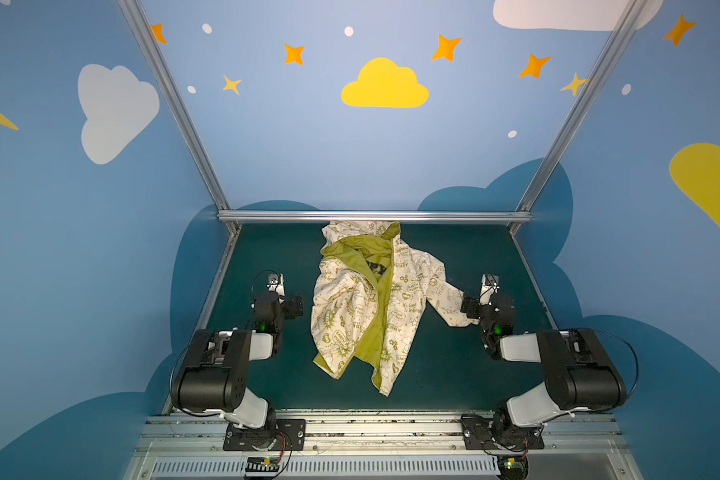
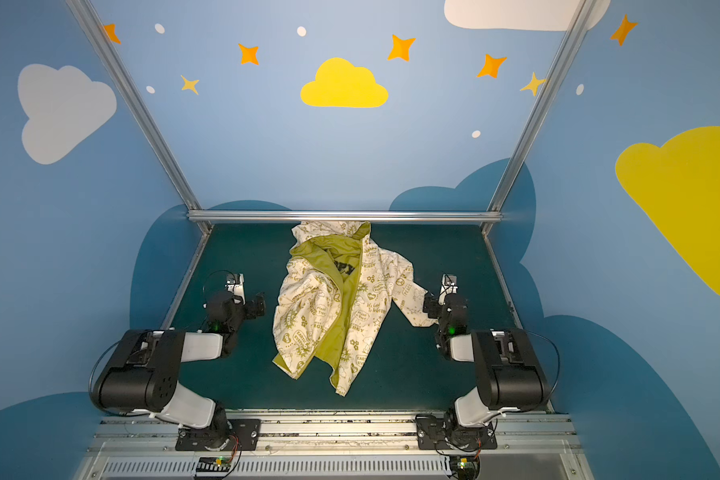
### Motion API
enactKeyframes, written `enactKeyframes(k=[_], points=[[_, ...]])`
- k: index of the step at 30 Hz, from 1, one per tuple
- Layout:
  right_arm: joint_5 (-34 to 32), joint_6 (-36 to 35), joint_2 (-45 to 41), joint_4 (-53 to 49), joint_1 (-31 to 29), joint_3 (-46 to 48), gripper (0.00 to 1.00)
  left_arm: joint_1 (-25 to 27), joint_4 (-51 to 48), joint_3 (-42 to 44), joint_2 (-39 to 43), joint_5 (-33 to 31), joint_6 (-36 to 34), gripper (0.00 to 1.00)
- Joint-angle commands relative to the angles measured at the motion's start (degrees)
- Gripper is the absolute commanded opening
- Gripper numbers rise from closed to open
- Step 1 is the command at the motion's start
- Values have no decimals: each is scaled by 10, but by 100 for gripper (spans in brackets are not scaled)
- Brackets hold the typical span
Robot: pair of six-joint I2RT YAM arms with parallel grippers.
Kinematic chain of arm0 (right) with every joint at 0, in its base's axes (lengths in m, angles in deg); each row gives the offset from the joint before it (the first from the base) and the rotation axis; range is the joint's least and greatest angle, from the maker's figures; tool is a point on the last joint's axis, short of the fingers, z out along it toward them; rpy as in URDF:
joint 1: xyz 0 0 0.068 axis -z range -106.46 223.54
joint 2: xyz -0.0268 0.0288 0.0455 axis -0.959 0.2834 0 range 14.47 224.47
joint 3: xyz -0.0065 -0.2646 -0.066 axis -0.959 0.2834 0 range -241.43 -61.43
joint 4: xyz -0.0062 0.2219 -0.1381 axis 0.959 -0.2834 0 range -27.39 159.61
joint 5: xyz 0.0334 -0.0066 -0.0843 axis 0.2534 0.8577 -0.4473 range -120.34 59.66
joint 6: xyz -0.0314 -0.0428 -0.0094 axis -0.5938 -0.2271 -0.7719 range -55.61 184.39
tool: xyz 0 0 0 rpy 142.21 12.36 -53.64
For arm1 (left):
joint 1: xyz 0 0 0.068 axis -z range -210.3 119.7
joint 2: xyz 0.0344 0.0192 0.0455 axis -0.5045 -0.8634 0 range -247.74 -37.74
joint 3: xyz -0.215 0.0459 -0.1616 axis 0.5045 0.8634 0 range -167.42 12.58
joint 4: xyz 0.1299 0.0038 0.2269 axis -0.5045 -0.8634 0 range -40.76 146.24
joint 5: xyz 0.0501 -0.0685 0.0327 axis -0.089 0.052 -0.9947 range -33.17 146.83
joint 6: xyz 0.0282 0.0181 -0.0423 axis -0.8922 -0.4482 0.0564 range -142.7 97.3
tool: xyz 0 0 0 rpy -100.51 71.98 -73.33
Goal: Zip up the jacket
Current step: 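Raise both grippers from rest toward the white jacket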
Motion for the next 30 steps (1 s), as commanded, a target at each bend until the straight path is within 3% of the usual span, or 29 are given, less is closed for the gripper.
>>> enactKeyframes(k=[1, 28, 30], points=[[7, 8, -9, -2, 2, -14, 89, 0, 15, -6, 8, -4, 2, 100], [3, 5, -13, 13, 1, -11, 89, 2, 23, -5, 10, -9, 1, 100], [-21, -5, -65, -65, -15, -29, 89, 16, -9, -17, 43, -37, -14, 100]])
